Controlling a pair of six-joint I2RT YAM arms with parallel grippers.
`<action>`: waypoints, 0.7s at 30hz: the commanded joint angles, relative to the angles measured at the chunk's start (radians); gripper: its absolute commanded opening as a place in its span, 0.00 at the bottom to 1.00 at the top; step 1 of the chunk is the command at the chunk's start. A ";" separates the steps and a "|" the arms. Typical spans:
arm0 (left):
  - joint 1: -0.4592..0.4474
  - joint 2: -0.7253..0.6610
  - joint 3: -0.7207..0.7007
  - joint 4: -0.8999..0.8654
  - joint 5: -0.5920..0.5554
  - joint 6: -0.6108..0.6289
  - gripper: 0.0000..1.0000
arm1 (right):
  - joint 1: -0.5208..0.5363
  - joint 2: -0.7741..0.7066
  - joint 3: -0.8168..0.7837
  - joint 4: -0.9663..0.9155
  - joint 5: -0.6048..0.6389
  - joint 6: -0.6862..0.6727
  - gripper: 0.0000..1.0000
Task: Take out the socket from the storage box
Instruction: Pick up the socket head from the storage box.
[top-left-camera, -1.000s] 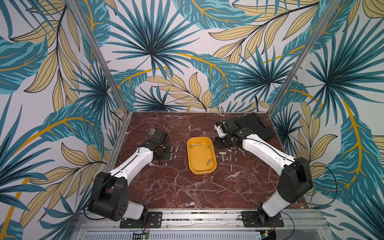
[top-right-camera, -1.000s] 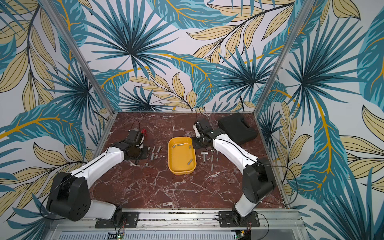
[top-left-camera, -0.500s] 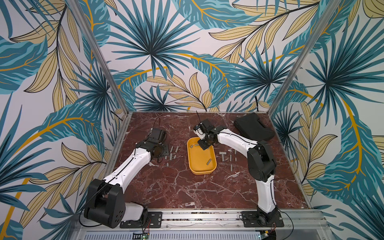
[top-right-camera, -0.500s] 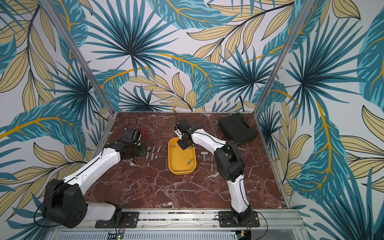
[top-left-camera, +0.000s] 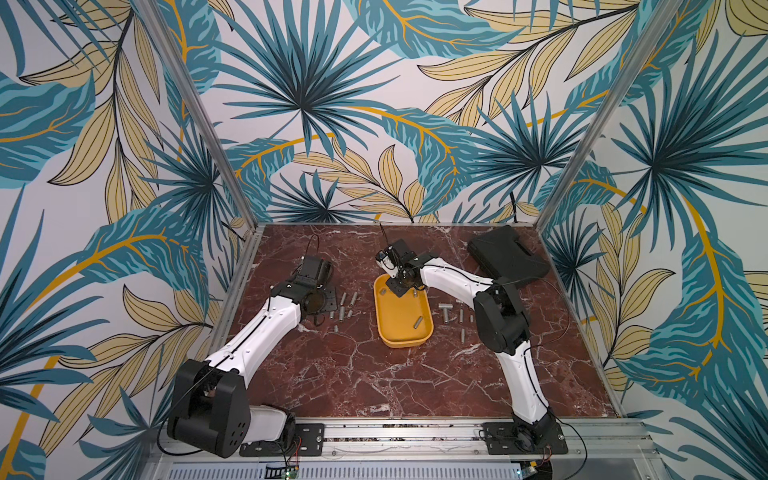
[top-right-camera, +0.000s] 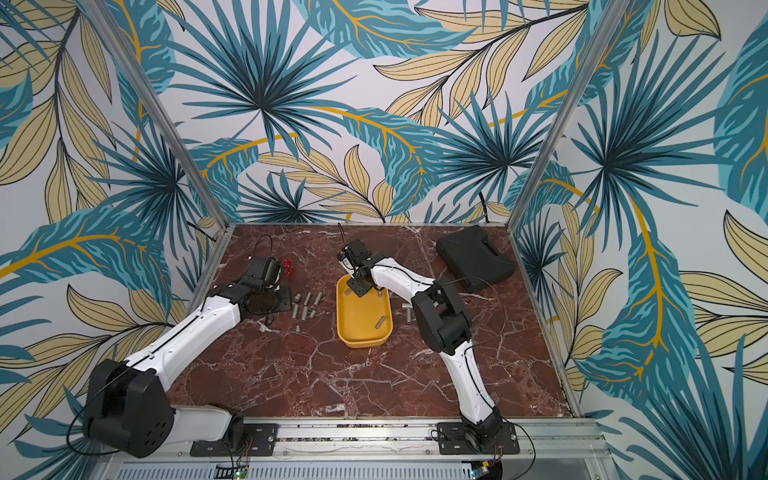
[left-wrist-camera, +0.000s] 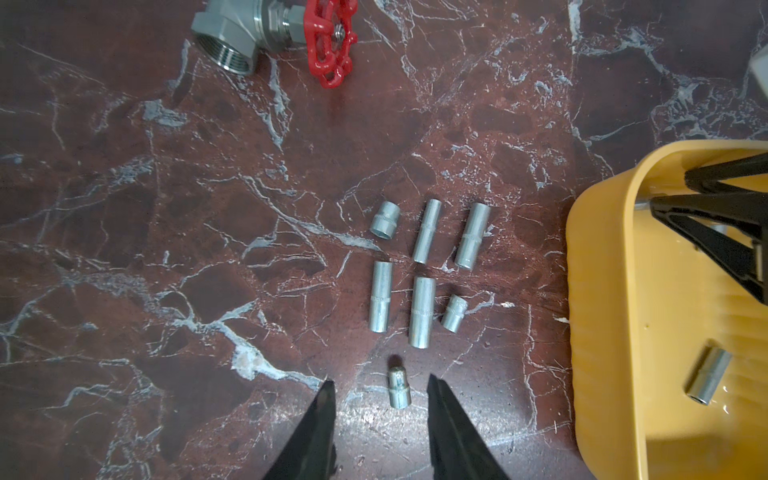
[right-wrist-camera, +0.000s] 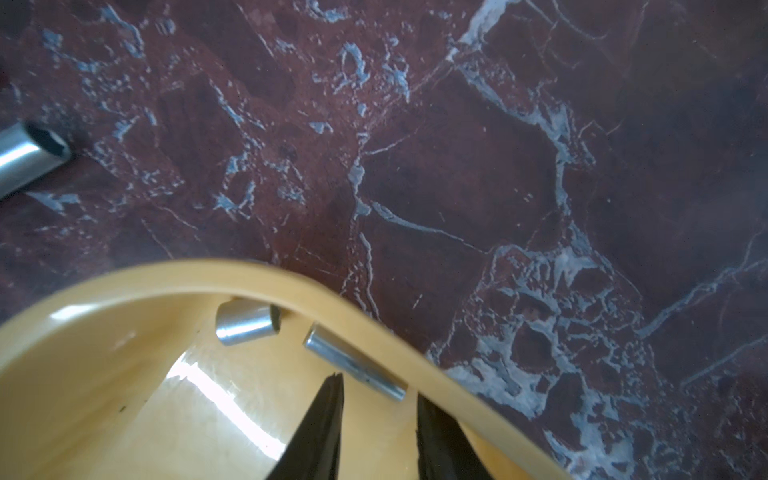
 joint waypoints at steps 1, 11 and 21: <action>0.009 -0.016 -0.031 0.010 -0.012 -0.001 0.40 | 0.004 0.040 0.039 0.003 0.012 -0.017 0.33; 0.010 -0.012 -0.051 0.023 0.001 -0.009 0.40 | 0.004 0.090 0.064 -0.059 -0.080 -0.034 0.32; 0.009 -0.012 -0.060 0.027 0.002 -0.009 0.40 | 0.005 0.050 -0.044 -0.096 -0.161 0.000 0.20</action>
